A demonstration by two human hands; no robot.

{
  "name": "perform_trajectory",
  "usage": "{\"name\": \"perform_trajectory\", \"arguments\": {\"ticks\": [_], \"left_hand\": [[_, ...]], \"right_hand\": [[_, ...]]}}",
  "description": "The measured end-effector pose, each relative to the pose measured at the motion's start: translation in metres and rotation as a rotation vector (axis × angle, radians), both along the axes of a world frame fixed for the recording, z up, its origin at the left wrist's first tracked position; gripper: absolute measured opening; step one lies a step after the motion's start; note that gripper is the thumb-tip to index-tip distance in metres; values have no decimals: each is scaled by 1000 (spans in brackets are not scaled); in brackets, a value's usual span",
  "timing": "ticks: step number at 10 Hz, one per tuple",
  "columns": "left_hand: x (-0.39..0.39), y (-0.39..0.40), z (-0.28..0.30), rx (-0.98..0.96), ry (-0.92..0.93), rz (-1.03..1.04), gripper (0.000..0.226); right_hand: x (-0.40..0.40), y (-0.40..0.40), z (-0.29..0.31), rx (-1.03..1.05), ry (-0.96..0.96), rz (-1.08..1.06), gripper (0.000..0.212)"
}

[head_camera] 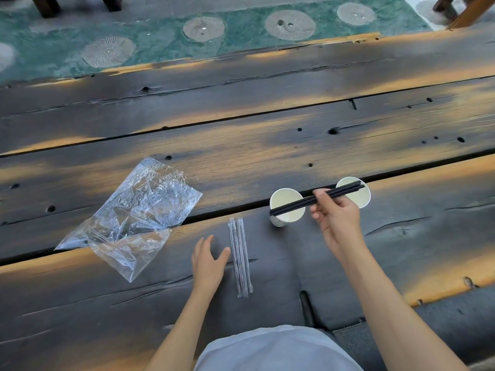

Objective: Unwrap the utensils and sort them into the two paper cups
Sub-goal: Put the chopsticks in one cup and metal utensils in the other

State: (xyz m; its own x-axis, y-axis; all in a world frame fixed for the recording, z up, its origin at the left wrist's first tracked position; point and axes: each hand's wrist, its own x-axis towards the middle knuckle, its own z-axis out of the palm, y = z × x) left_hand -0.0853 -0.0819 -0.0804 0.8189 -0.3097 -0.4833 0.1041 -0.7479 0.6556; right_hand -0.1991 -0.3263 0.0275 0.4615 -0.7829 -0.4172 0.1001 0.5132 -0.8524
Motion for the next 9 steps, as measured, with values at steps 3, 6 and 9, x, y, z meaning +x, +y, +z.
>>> {"name": "perform_trajectory", "arguments": {"ticks": [3,6,9], "left_hand": [[0,32,-44,526,-119,-403,96],[-1,33,-46,535,-127,-413,97],[-1,32,-44,543,-123,-407,98]], "right_hand": [[-3,-21,-6,-167,139,-134,10],[16,-10,-24,-304,369,35,4],[18,-7,-30,-343,410,149,6]]}}
